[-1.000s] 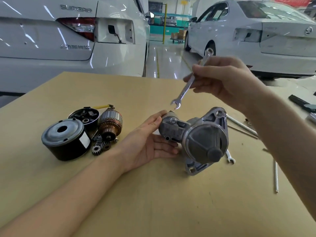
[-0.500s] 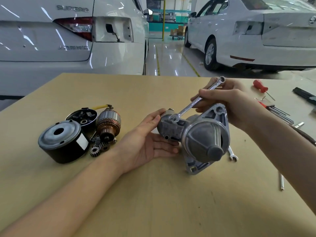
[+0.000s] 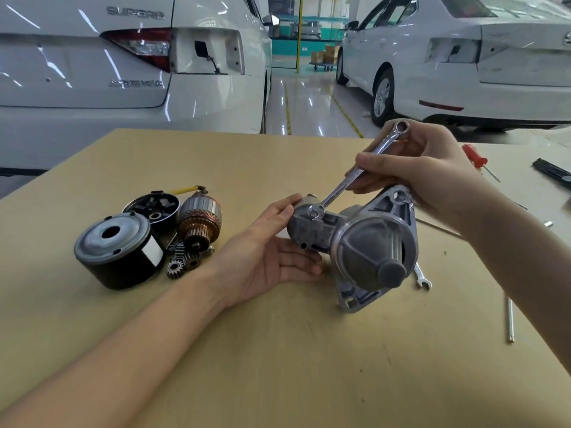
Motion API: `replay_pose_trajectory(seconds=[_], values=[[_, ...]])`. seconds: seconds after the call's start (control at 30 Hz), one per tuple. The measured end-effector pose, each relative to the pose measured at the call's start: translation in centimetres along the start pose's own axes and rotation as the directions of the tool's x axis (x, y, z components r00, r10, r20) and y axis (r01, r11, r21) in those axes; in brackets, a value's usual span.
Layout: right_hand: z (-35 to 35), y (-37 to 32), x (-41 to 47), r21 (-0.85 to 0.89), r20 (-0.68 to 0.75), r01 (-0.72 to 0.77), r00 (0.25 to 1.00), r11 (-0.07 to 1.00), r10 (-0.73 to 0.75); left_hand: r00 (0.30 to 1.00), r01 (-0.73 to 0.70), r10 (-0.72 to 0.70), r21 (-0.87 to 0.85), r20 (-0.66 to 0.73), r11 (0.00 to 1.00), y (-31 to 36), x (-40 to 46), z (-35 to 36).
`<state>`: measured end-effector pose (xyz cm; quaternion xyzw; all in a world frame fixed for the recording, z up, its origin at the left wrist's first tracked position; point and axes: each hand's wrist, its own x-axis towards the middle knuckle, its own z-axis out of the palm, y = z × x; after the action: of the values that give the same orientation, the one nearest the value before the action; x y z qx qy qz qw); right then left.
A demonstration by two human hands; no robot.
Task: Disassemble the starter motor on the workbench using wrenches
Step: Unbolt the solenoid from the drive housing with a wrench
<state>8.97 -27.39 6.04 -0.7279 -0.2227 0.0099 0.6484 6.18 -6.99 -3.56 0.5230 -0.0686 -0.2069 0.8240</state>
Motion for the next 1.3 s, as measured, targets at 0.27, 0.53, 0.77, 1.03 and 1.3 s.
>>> replay_pose_trajectory(seconds=[0.27,0.53,0.77,1.03,1.3], values=[[-0.3,0.1,0.6,-0.022,0.034,-0.016,0.999,1.000,0.017,1.000,0.007,-0.007,0.000,0.000,1.000,-0.1,0.0,-0.1],[-0.4,-0.4,0.6,-0.111,0.080,0.001,0.997,0.994,0.008,1.000,0.008,-0.007,-0.012,0.007,1.000,-0.2,0.1,-0.3],[5.7,-3.7,5.3,-0.551,0.507,0.281,0.861,0.785,0.048,1.000,0.000,0.000,-0.014,0.005,1.000,-0.3,0.2,-0.4],[9.4,-4.4,5.4,-0.622,0.689,0.450,0.703,0.641,0.174,1.000,-0.011,0.011,-0.038,0.004,0.999,-0.4,0.2,-0.3],[1.0,-2.3,2.0,0.092,0.184,-0.003,0.983,0.996,-0.014,1.000,-0.010,0.010,-0.015,0.002,1.000,-0.4,0.3,-0.4]])
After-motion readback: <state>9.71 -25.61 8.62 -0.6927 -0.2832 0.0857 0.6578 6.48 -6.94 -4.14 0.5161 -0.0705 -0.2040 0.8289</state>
